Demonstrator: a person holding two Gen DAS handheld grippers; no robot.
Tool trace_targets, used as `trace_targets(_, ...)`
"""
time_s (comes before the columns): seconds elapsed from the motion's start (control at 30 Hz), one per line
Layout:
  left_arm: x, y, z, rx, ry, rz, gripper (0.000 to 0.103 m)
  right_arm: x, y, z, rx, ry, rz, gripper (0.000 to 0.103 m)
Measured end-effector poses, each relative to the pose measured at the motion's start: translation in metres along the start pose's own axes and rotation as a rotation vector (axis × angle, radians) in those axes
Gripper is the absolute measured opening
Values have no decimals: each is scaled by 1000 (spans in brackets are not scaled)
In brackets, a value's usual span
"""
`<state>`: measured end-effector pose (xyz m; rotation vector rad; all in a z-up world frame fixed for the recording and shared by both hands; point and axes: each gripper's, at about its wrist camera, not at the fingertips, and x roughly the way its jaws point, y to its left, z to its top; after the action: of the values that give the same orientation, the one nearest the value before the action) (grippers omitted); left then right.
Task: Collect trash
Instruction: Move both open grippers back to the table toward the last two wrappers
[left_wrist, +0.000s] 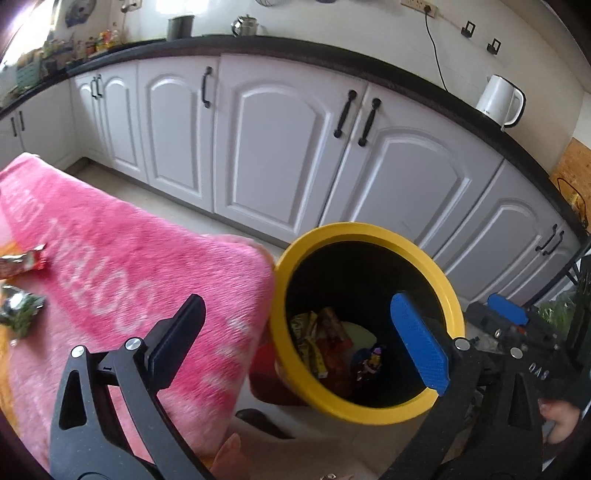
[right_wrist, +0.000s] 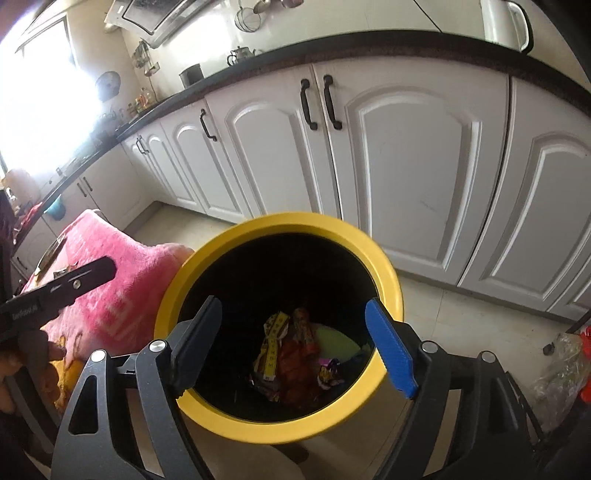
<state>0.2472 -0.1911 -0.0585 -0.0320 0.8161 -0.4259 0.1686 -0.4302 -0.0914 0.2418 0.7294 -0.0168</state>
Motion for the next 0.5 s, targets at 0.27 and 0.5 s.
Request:
trace_targets(0.27,-37,22,-19,-3,-62,59,92,-16,24,4,-68,-42,6,81)
trace_targets(0.5,-67,51,-32,-36,-117,136,92,-27,54,9,-135,-59,44,81)
